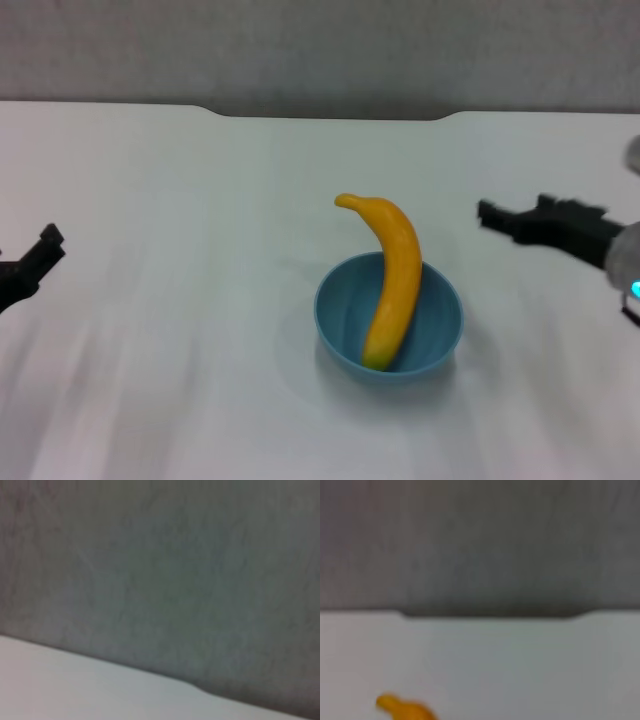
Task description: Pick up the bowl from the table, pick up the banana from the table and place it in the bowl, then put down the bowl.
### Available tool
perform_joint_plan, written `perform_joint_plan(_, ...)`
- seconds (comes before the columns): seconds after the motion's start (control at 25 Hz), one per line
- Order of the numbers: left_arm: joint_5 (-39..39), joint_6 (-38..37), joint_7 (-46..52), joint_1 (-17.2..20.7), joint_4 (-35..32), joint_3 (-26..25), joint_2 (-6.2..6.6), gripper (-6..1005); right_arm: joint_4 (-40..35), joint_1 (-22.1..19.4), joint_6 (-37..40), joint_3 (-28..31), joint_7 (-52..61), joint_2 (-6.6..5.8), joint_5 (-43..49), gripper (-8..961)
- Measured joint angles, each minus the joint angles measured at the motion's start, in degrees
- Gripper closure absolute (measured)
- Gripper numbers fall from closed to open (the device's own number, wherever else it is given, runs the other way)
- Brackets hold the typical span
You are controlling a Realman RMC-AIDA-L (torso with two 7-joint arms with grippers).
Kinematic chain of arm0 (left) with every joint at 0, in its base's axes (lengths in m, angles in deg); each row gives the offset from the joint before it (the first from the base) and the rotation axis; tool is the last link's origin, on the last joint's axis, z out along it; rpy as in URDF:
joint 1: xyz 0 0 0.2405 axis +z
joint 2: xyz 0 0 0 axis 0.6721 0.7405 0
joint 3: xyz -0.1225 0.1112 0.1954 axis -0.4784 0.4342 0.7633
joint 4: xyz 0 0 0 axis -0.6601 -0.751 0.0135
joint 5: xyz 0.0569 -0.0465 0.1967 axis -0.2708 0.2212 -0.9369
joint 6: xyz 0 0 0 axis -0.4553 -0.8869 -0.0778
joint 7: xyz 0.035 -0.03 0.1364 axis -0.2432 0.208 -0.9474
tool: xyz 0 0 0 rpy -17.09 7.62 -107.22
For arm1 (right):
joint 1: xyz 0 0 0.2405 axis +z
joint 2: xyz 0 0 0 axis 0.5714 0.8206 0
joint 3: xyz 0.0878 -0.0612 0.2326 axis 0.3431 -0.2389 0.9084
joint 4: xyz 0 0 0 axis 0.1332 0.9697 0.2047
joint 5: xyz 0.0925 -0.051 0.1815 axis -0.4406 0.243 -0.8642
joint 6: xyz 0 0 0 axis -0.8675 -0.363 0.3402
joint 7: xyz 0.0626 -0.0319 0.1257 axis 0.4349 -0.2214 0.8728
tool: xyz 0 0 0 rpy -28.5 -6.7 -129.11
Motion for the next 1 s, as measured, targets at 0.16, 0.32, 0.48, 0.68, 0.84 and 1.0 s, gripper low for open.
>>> perform_joint_plan(0.16, 0.33, 9.3, 0.06, 0.17, -4.56, -1.48, -0.05, 112, -4.72, -5.11, 6.36, -1.26, -2.58, 0.01, 0.0, 82)
perform_joint_plan(0.32, 1.13, 21.62, -1.32, -0.69, -11.8, -3.54, -0.09, 116, -4.71, -8.13, 17.03, -4.81, -4.95, 0.06, 0.17, 85)
perform_joint_plan(0.48, 7.0, 36.4, -7.13, -4.87, -25.41, -4.32, -0.21, 116, -0.51, -9.33, 32.95, -11.4, -5.49, -0.04, 0.77, 89)
perform_joint_plan(0.68, 11.96, 47.98, -12.74, -8.54, -35.64, -3.76, -0.49, 116, 8.46, -9.77, 56.12, -19.15, -5.41, 0.09, 4.4, 91)
perform_joint_plan(0.84, 13.96, 53.4, -18.25, -11.71, -43.15, -3.71, -0.75, 116, 17.49, -7.64, 71.38, -24.39, -5.07, 0.2, 4.99, 92)
perform_joint_plan(1.0, 14.48, 52.99, -21.92, -14.04, -47.0, -3.69, -0.89, 116, 26.91, -3.99, 80.19, -28.31, -4.69, 0.27, 4.87, 92)
